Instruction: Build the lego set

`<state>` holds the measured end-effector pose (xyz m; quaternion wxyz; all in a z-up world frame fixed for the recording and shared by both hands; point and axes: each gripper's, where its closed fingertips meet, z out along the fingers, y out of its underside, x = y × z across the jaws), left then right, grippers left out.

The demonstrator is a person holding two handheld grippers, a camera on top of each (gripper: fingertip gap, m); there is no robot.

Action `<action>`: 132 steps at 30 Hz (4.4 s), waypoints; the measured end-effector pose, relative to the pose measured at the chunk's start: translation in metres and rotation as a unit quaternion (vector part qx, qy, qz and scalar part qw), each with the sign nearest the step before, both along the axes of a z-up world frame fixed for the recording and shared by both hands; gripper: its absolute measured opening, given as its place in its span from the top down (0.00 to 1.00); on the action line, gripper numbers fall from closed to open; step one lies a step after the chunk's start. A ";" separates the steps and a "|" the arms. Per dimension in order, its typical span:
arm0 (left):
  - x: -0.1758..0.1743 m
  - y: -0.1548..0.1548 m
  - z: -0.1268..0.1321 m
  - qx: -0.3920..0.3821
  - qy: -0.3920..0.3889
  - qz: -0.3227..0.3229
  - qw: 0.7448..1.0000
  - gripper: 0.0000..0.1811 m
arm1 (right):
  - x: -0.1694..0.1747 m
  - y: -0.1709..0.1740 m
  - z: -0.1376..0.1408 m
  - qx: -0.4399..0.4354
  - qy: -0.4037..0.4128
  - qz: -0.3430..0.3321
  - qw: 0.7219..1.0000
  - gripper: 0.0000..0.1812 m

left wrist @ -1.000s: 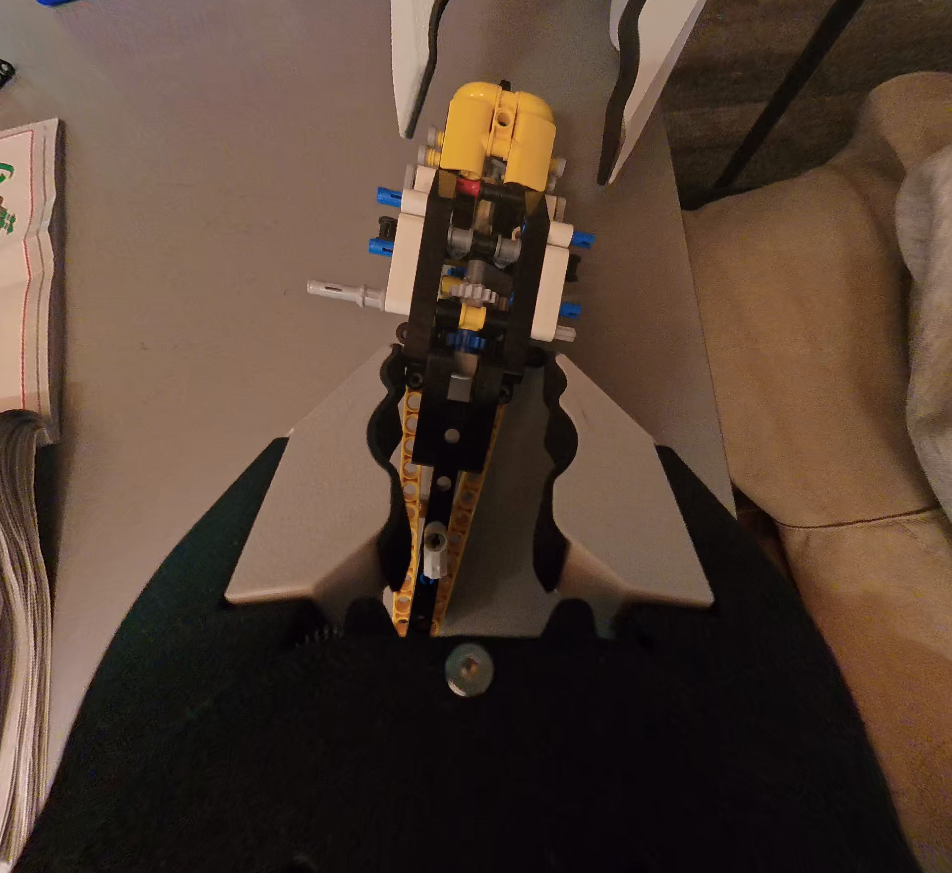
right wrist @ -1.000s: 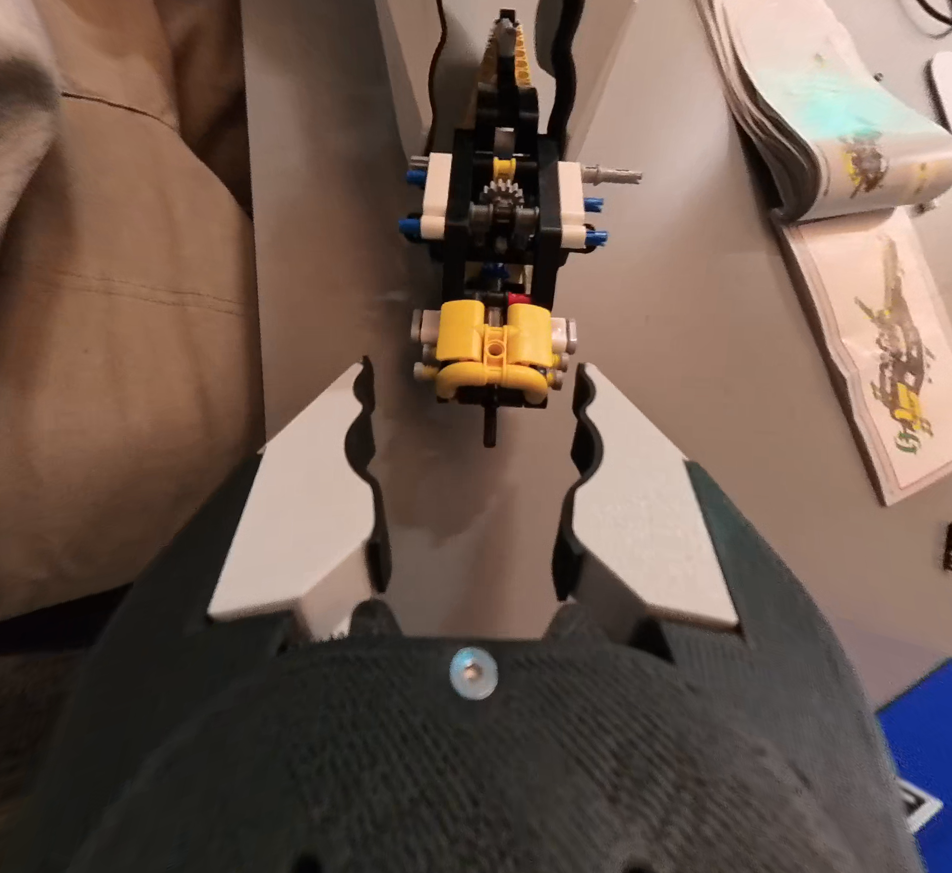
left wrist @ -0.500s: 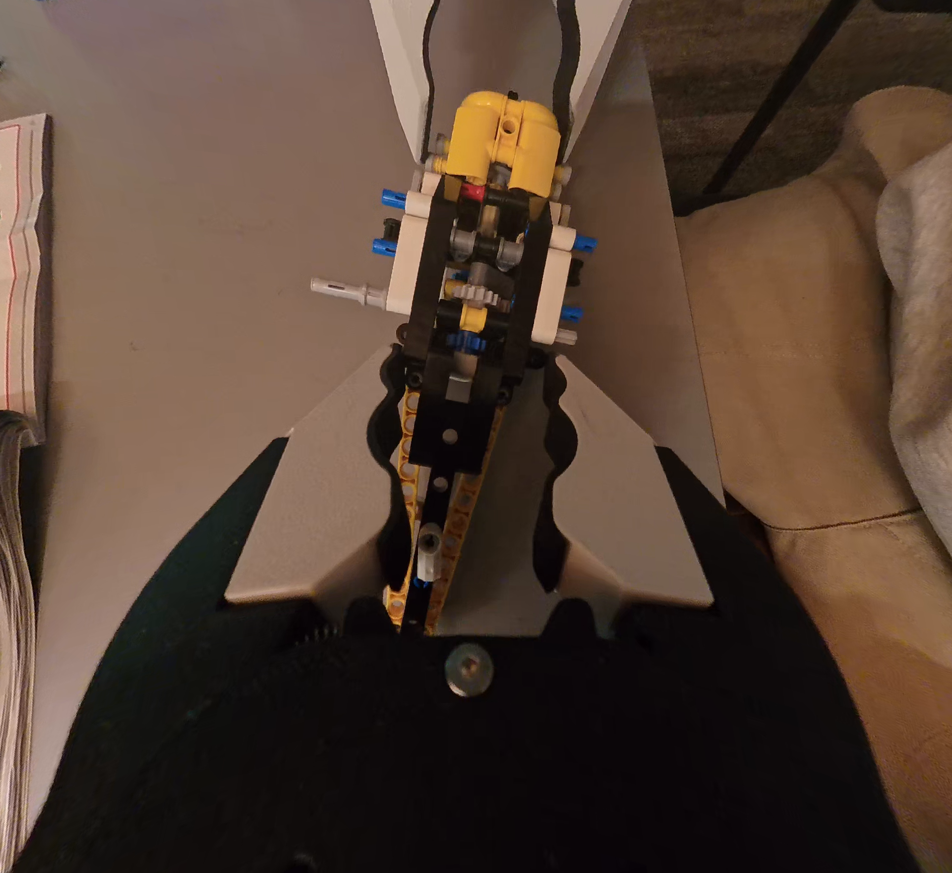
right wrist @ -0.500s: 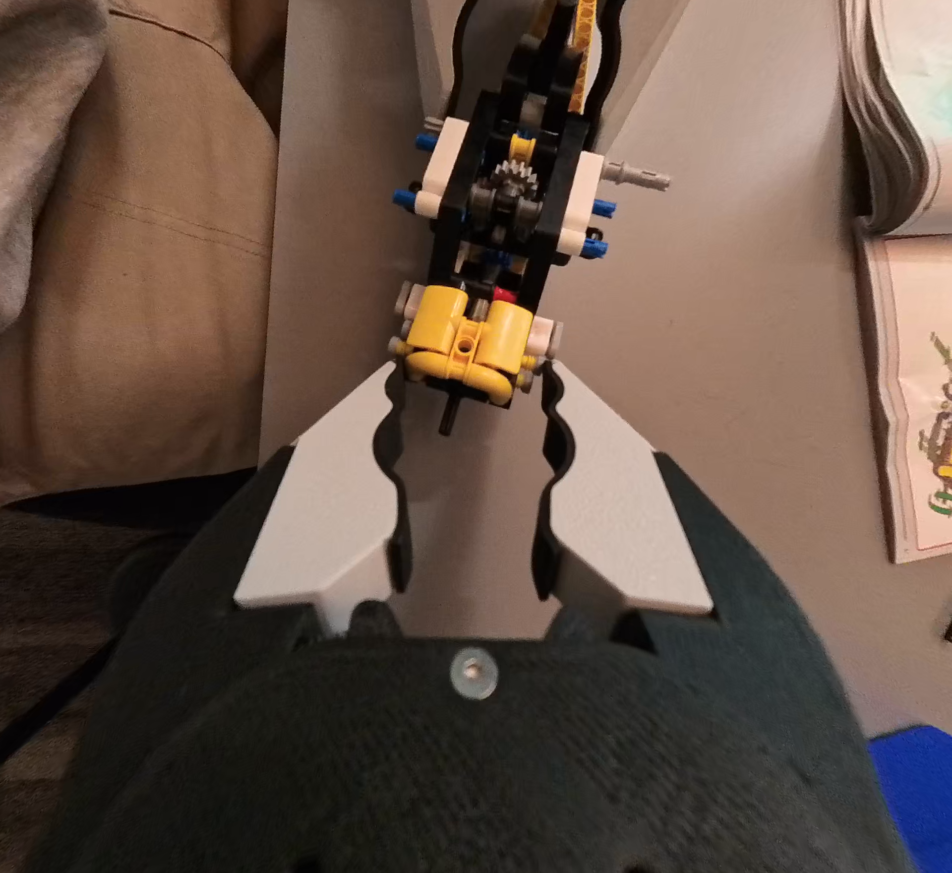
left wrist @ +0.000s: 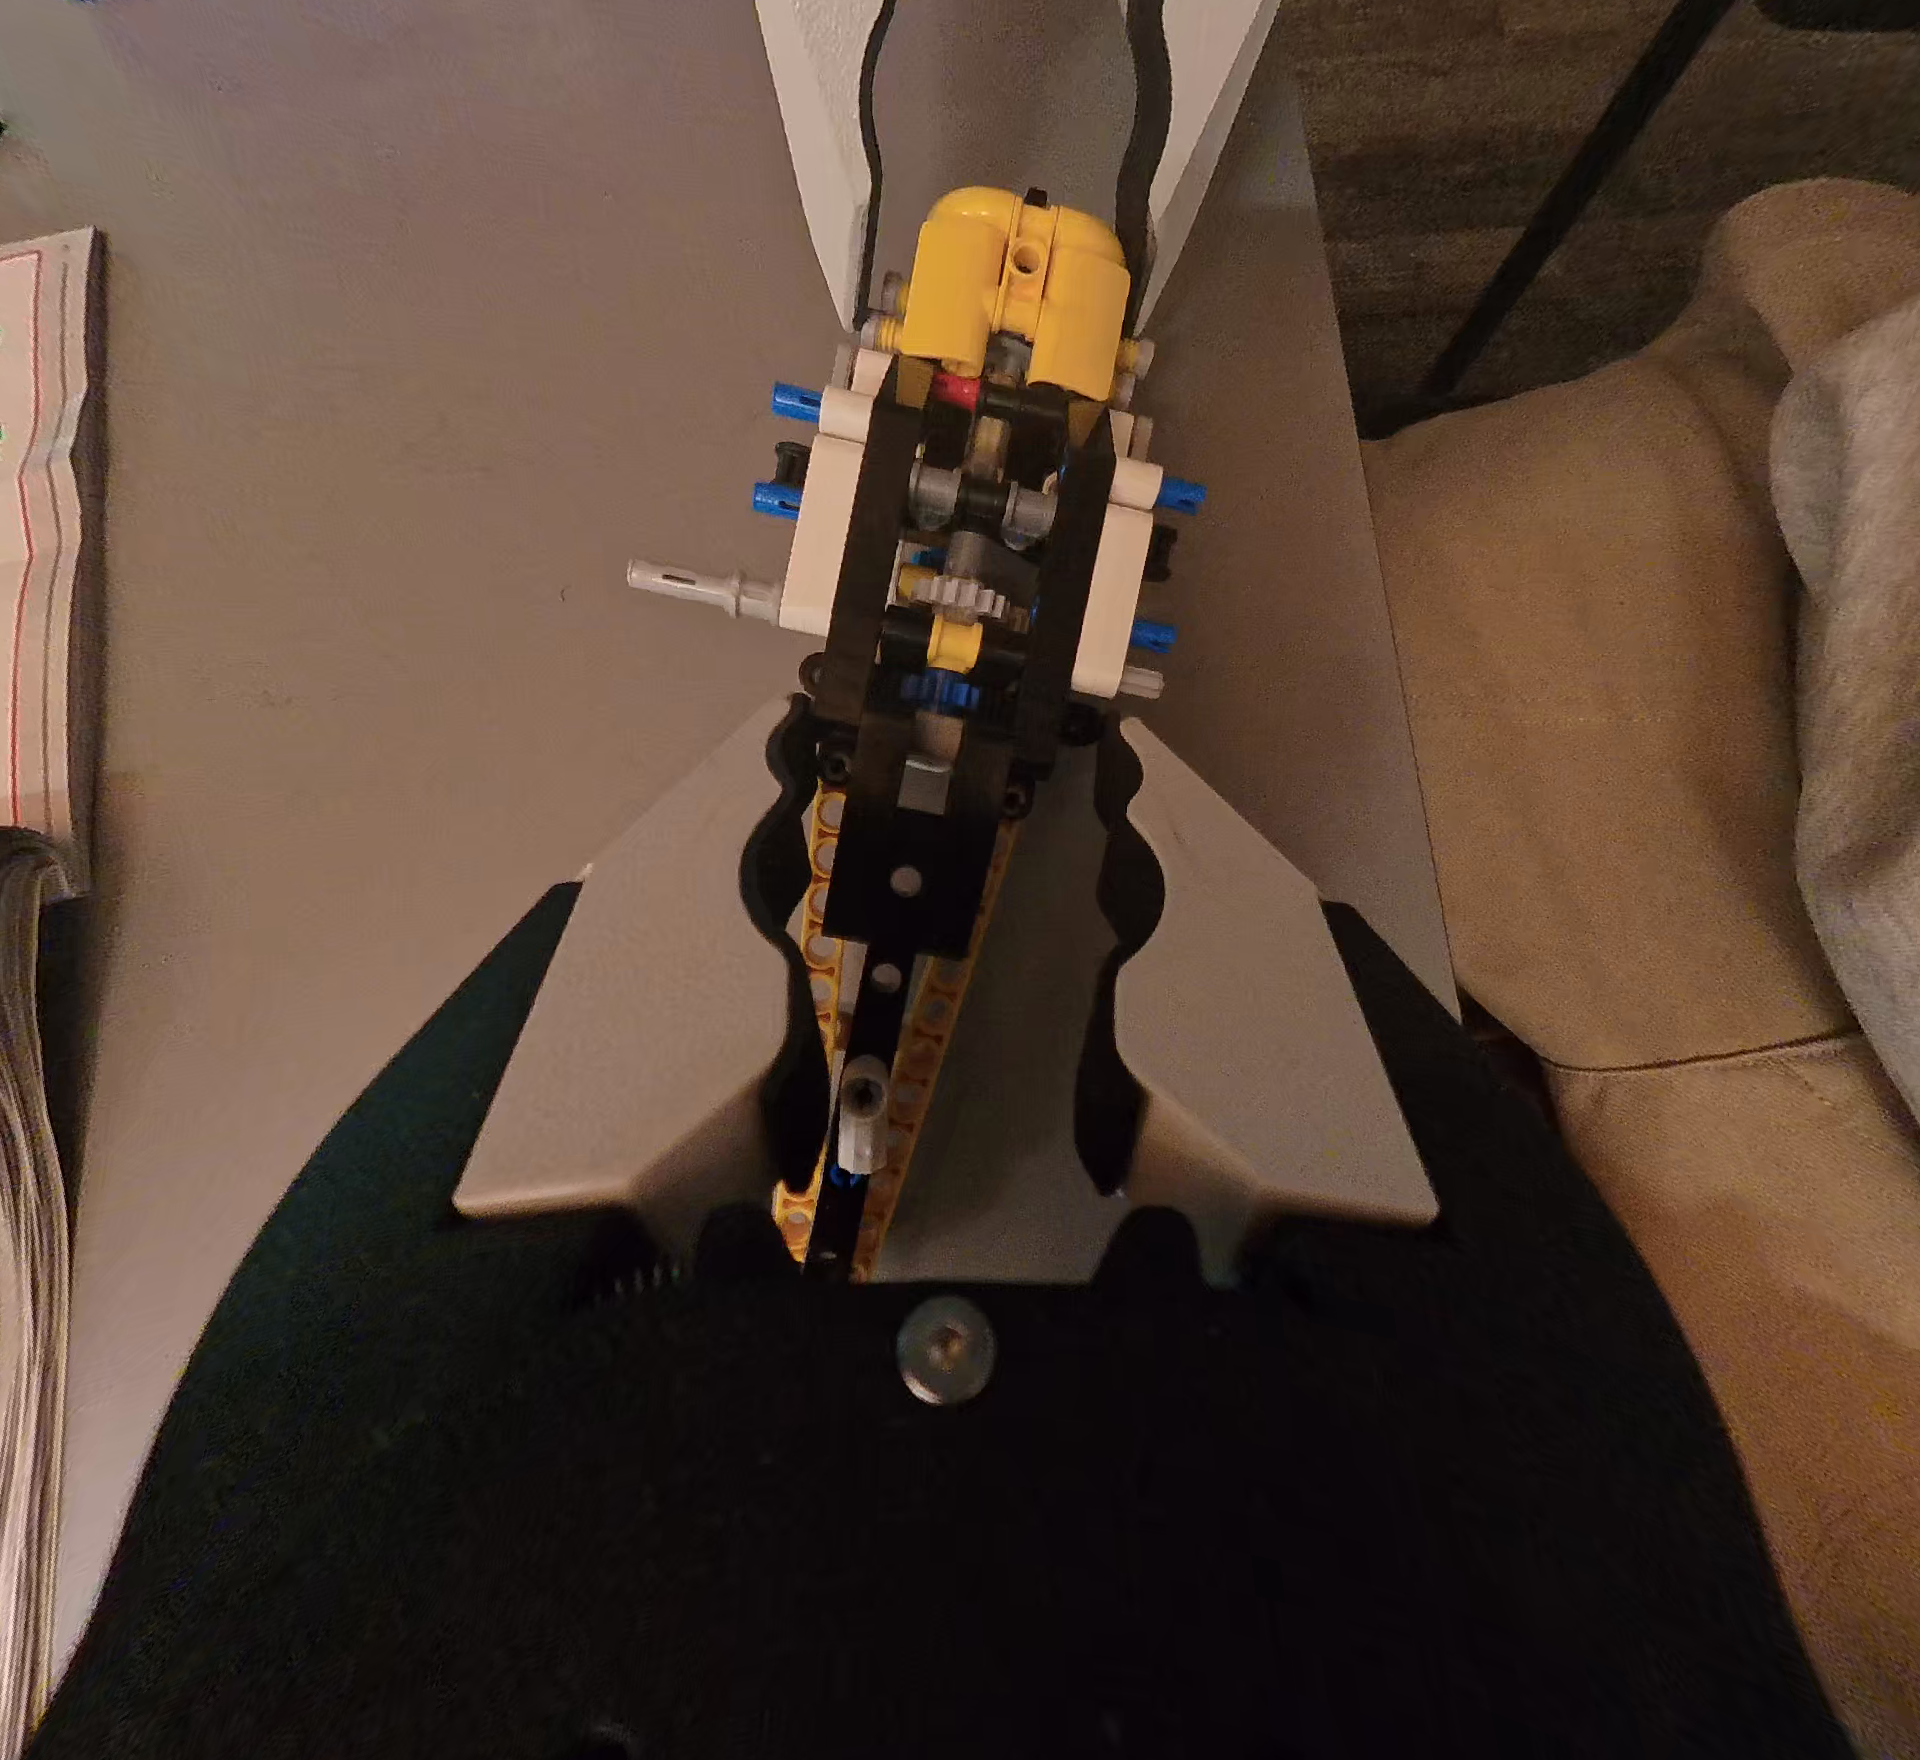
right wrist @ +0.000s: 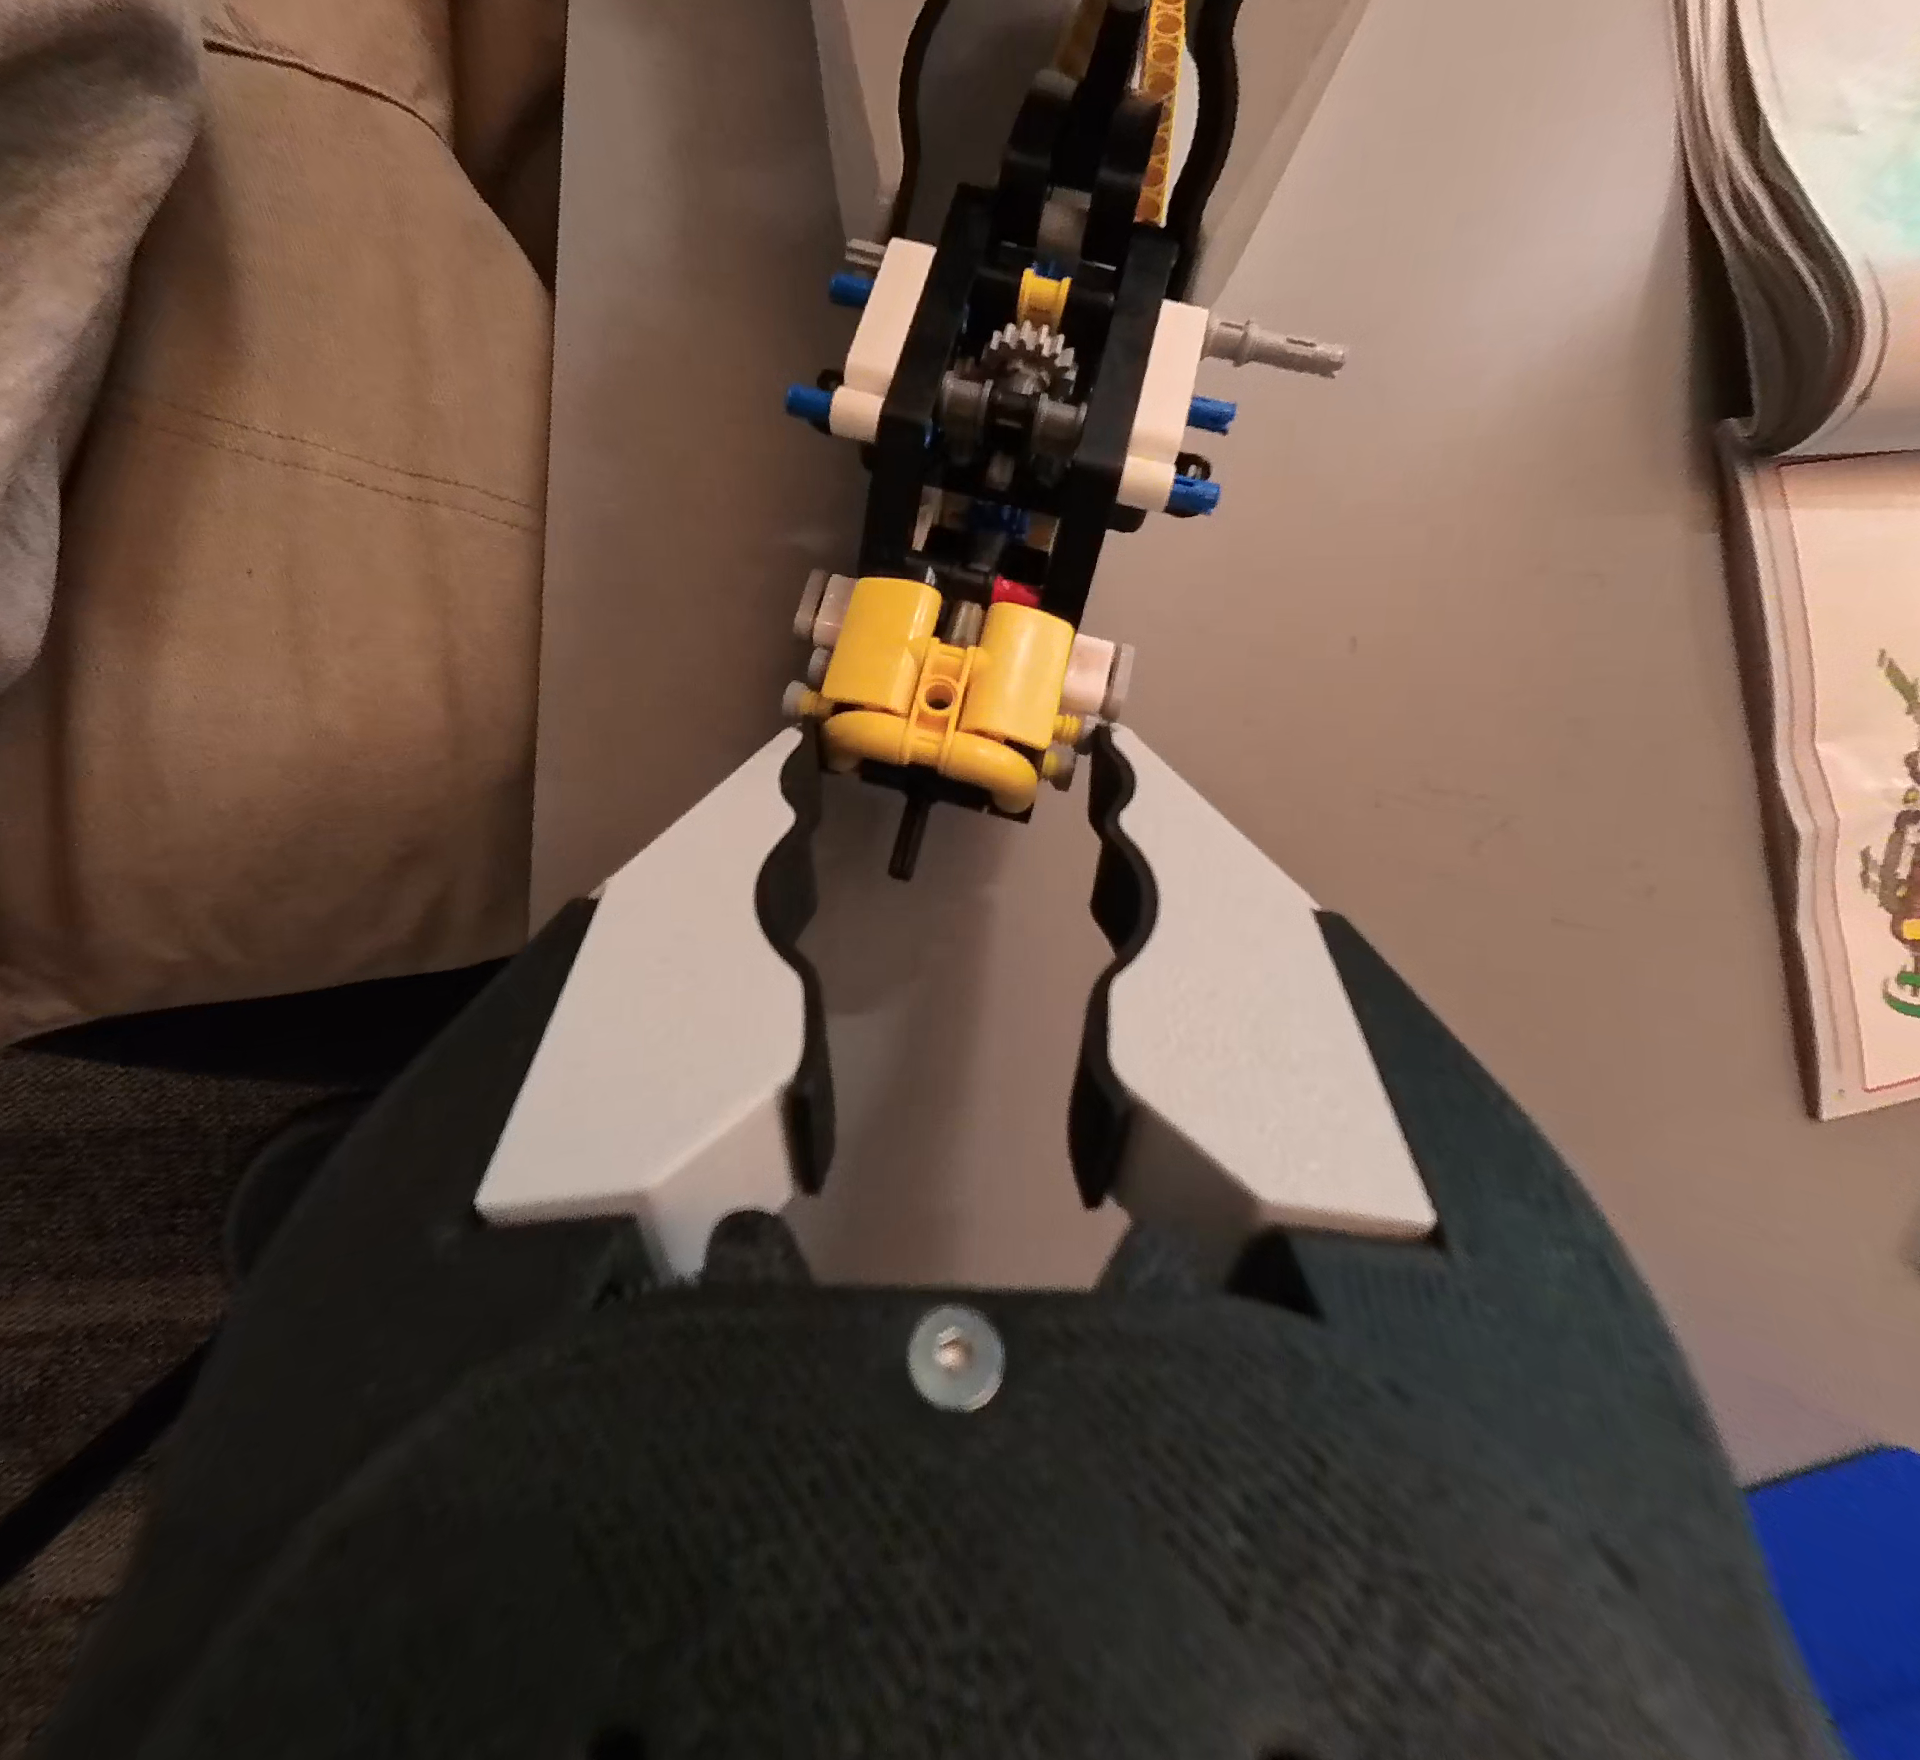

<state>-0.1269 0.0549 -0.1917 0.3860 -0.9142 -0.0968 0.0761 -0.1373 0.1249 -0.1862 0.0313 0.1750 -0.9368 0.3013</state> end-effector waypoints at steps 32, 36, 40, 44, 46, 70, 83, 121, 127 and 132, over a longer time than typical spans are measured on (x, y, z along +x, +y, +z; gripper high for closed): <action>0.001 0.001 0.000 0.002 0.000 -0.001 1.000 0.71 | 0.000 0.001 -0.004 0.042 -0.023 0.003 0.999 0.71; 0.001 0.001 0.001 0.005 -0.002 0.000 1.000 0.71 | -0.001 0.002 -0.005 0.059 -0.018 0.011 0.998 0.72; 0.001 0.001 0.001 0.005 -0.003 -0.001 1.000 0.71 | -0.001 0.002 -0.005 0.071 -0.010 0.021 0.997 0.72; 0.001 0.001 0.001 0.004 -0.002 -0.001 1.000 0.71 | -0.002 0.002 -0.005 0.073 -0.009 0.024 0.997 0.72; 0.002 0.000 0.001 0.003 -0.003 -0.002 1.000 0.71 | -0.001 0.002 -0.005 0.067 -0.014 0.019 0.997 0.72; 0.002 0.001 0.001 0.007 -0.006 -0.003 1.000 0.71 | 0.001 0.001 -0.005 0.041 -0.013 0.006 0.999 0.72; 0.002 0.000 0.001 0.004 -0.009 -0.003 1.000 0.71 | 0.002 0.000 -0.005 0.030 -0.030 -0.009 0.999 0.71; -0.002 0.002 0.000 -0.003 -0.005 0.011 1.000 0.70 | -0.005 0.001 0.004 -0.044 0.108 -0.227 0.967 0.72; -0.002 0.001 0.000 -0.002 -0.007 0.011 1.000 0.70 | -0.006 0.001 0.005 -0.041 0.114 -0.223 0.967 0.72; -0.002 0.002 0.000 0.001 -0.006 0.010 1.000 0.70 | -0.006 0.002 0.003 -0.059 0.103 -0.232 0.965 0.72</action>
